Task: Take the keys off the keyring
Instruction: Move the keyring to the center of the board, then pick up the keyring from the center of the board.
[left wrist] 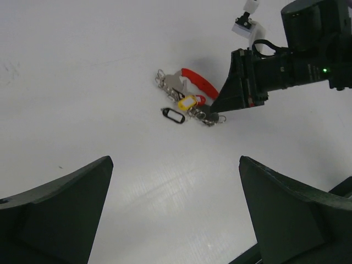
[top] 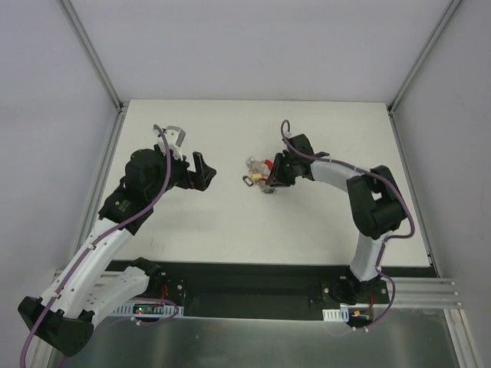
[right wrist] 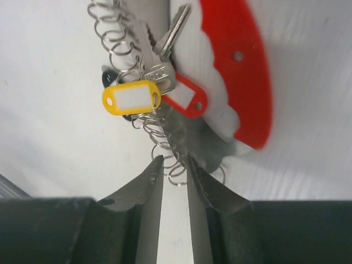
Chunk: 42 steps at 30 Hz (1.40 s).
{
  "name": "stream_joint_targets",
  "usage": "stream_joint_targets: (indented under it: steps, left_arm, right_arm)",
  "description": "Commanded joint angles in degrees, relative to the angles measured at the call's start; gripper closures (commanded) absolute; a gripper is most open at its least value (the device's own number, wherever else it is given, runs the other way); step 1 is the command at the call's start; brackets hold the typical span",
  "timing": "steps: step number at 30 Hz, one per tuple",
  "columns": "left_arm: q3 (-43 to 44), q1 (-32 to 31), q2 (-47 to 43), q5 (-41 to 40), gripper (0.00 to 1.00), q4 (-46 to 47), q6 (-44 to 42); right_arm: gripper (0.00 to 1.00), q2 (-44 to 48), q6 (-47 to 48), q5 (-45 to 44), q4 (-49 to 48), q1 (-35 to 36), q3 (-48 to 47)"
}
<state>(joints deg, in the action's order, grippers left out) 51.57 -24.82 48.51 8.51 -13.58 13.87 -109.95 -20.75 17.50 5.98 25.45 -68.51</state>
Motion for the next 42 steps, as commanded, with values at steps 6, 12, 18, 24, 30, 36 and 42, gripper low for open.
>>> stream_joint_targets:
  steps: [6, 12, 18, 24, 30, 36, 42]
  left_arm:
    - [-1.65, -0.49, 0.79, -4.91, 0.01, 2.6, 0.72]
    - [-5.07, -0.49, 0.97, -3.16, 0.01, 3.12, -0.07]
    - [-4.29, -0.32, 5.71, 0.37, 0.05, 1.72, 1.6]
    - [-2.35, 0.56, 7.12, 3.17, 0.05, 1.46, 3.09]
    - [-4.81, 0.65, 6.16, 3.09, 0.05, 1.46, 3.09]
    - [-4.81, 1.7, 8.96, 6.15, 0.09, 1.37, 6.69]
    - [-5.69, 5.57, 10.21, 9.77, 0.14, 1.45, 11.01]
  right_arm:
    - [0.65, 16.25, 11.78, -4.84, 9.23, 4.78, 1.98]
    - [0.52, 16.61, 13.61, -3.08, 5.1, 11.72, 3.21]
    - [0.49, 16.18, 18.38, -6.84, 4.39, 11.99, 3.83]
    - [0.45, 12.84, 30.12, -20.66, 6.94, 11.2, 3.22]
    - [0.45, 9.84, 34.74, -7.53, 9.66, 11.11, -2.15]
    - [0.42, 9.32, 12.44, -1.52, 7.31, 9.35, -2.68]
    - [0.42, 7.21, -12.63, -7.38, 8.34, 11.28, -3.64]
